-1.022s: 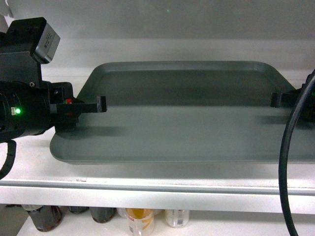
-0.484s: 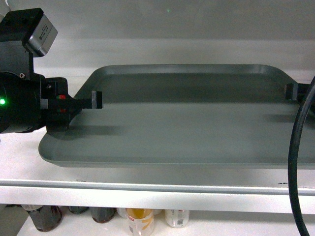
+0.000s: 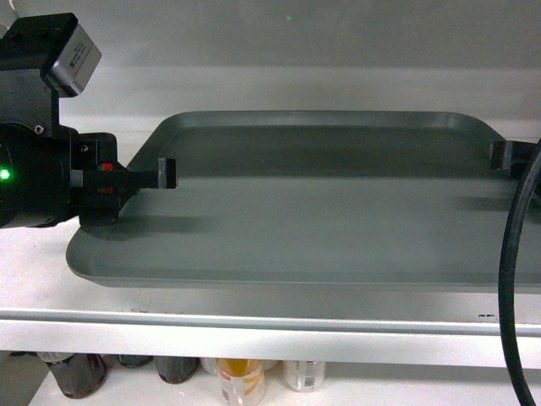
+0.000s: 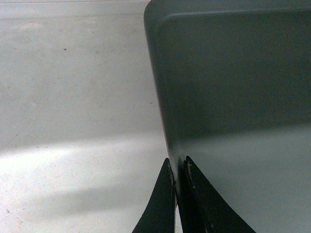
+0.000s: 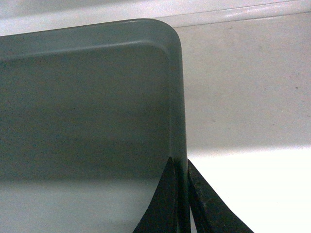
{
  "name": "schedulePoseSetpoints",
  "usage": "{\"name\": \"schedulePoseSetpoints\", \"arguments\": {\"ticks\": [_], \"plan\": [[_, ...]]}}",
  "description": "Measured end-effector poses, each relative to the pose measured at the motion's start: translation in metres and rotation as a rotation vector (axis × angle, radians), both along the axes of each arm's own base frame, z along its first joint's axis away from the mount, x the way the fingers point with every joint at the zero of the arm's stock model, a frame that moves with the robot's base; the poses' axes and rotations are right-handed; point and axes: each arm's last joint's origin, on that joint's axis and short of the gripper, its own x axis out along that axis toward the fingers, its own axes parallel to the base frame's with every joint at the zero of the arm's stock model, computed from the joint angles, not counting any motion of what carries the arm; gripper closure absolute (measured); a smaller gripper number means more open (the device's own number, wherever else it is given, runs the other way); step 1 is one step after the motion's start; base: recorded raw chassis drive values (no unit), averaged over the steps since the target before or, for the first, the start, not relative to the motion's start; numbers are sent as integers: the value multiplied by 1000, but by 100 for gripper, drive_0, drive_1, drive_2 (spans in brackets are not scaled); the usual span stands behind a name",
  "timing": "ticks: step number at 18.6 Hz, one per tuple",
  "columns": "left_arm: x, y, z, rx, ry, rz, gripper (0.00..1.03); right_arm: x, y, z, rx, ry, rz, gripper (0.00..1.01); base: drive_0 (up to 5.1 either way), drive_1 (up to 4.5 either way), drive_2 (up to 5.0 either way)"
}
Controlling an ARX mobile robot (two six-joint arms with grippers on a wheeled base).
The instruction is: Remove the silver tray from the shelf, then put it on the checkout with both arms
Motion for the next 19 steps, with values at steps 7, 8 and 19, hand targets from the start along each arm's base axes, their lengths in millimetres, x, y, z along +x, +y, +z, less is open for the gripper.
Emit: {"name": "schedulePoseSetpoints", "arguments": {"ticks": [7,8,19], "plan": [[0,0,0,0,0,0,100,0,0,0,0,0,0,98,0,0,0],[0,0,0,0,0,0,100,0,0,0,0,0,-1,98,0,0,0],[0,0,0,0,0,0,100,0,0,0,0,0,-1,98,0,0,0]]}}
